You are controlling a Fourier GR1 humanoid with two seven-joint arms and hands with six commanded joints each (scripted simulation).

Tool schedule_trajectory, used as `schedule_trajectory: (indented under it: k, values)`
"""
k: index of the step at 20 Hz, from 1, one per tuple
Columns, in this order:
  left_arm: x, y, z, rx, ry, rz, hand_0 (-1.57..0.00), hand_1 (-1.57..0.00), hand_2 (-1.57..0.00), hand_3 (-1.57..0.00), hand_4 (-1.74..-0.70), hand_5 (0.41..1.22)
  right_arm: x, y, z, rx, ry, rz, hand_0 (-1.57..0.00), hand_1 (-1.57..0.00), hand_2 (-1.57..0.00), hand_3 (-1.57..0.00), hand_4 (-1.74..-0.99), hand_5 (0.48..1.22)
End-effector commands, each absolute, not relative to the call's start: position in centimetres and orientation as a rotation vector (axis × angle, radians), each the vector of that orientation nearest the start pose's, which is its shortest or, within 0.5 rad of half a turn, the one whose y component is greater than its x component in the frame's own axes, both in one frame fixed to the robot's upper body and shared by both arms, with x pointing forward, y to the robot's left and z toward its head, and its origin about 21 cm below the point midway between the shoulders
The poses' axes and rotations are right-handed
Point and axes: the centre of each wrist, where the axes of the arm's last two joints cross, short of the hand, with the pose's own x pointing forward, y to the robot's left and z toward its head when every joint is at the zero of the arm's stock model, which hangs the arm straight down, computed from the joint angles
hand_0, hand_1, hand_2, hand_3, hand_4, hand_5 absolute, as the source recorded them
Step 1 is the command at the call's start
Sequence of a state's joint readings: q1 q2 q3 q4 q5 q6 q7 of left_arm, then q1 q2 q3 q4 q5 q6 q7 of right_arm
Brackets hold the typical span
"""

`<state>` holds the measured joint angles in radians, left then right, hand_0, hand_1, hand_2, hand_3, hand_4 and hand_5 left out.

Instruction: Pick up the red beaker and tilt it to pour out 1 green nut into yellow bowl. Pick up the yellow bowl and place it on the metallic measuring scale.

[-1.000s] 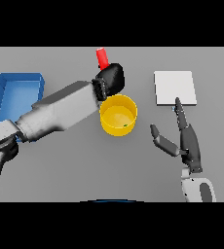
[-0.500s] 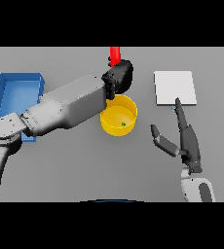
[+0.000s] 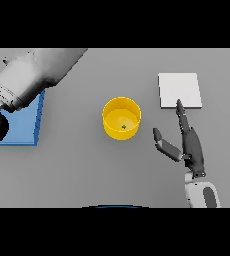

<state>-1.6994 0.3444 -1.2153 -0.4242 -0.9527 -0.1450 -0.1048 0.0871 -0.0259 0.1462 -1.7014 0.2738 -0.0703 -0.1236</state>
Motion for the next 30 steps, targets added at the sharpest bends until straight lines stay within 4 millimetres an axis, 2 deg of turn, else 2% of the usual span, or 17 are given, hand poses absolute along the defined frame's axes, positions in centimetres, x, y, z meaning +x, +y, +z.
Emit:
schedule_trajectory:
  k: [1,2,3,4,6,8,10,13,14,15,16,18,19,21,24,26,30]
  values:
    - [46.5,6.6,30.5,-1.912,1.114,2.399,-1.57,-1.57,-1.57,-1.41,-1.73,1.221,22.7,-20.7,1.2,-0.184,-1.753,0.265,0.0,0.0,0.0,0.0,-1.156,0.658]
    - [46.8,7.8,31.6,-1.964,1.303,2.419,-1.57,-1.57,-1.57,-1.44,-1.73,1.221,23.0,-20.5,1.4,-0.197,-1.744,0.277,0.0,0.0,0.0,0.0,-1.152,0.652]
    - [47.4,9.9,32.6,-2.041,1.486,2.449,-1.57,-1.57,-1.57,-1.47,-1.73,1.221,22.8,-20.7,1.3,-0.228,-1.749,0.282,0.0,0.0,0.0,0.0,-1.146,0.641]
    - [47.8,12.1,33.6,-2.128,1.702,2.444,-1.57,-1.57,-1.57,-1.43,-1.74,1.221,22.8,-20.6,1.2,-0.25,-1.744,0.293,0.0,0.0,0.0,0.0,-1.14,0.637]
    - [48.4,16.1,34.1,-2.229,2.059,2.396,-1.57,-1.57,-1.57,-1.4,-1.74,1.221,23.3,-20.2,1.2,-0.249,-1.749,0.3,0.0,0.0,0.0,0.0,-1.142,0.63]
    - [48.8,20.4,33.5,-2.313,2.405,2.286,-1.57,-1.57,-1.57,-1.43,-1.74,1.221,23.2,-20.1,1.0,-0.183,-1.775,0.274,0.0,0.0,0.0,0.0,-1.11,0.623]
    - [48.9,24.5,32.0,-2.391,2.729,2.133,-1.57,-1.57,-1.57,-1.48,-1.74,1.221,23.2,-20.4,1.0,-0.135,-1.776,0.245,0.0,0.0,0.0,0.0,-1.083,0.625]
    - [48.5,29.5,28.4,-2.593,3.044,1.85,-1.57,-1.57,-1.57,-1.52,-1.74,1.221,23.2,-20.8,0.9,-0.117,-1.763,0.263,0.0,0.0,0.0,0.0,-1.106,0.642]
    - [48.3,31.0,27.0,-2.723,3.087,1.756,-1.57,-1.57,-1.57,-1.53,-1.74,1.221,23.2,-20.8,1.1,-0.128,-1.776,0.272,0.0,0.0,0.0,0.0,-1.126,0.651]
    - [48.1,31.8,26.0,-2.763,3.165,1.667,-1.57,-1.57,-1.57,-1.54,-1.74,1.221,23.4,-20.7,1.3,-0.109,-1.773,0.267,0.0,0.0,0.0,0.0,-1.141,0.657]
    - [48.0,32.5,24.8,-2.9,3.237,1.513,-1.57,-1.57,-1.57,-1.55,-1.74,1.221,23.8,-20.8,1.3,-0.103,-1.755,0.269,0.0,0.0,0.0,0.0,-1.148,0.663]
    - [47.6,33.6,23.0,-2.968,3.411,1.228,-1.57,-1.57,-1.57,-1.56,-1.74,1.221,23.8,-20.9,1.1,-0.117,-1.754,0.285,0.0,0.0,0.0,0.0,-1.165,0.672]
    - [47.3,34.1,22.2,-2.934,3.498,1.141,-1.57,-1.57,-1.57,-1.52,-1.74,1.221,23.7,-20.9,1.1,-0.116,-1.775,0.297,0.0,0.0,0.0,0.0,-1.168,0.68]
    - [46.6,35.8,20.3,-3.024,3.569,1.005,-1.57,-1.57,-1.57,-1.46,-1.74,1.221,23.6,-20.9,1.0,-0.123,-1.775,0.314,0.0,0.0,0.0,0.0,-1.188,0.696]
    - [45.7,36.1,17.2,-2.939,3.781,0.771,-1.57,-1.57,-1.57,-1.37,-1.74,1.221,23.9,-21.1,1.3,-0.133,-1.765,0.32,0.0,0.0,0.0,0.0,-1.194,0.703]
    - [44.7,36.2,15.3,-2.932,3.865,0.607,-1.57,-1.57,-1.57,-1.38,-1.74,1.221,23.7,-20.9,1.0,-0.132,-1.775,0.32,0.0,0.0,0.0,0.0,-1.202,0.709]
    - [41.9,36.0,12.1,-2.944,3.938,0.392,-1.57,-1.57,-1.57,-1.4,-1.74,1.221,23.6,-20.9,0.9,-0.139,-1.77,0.322,0.0,0.0,0.0,0.0,-1.201,0.696]
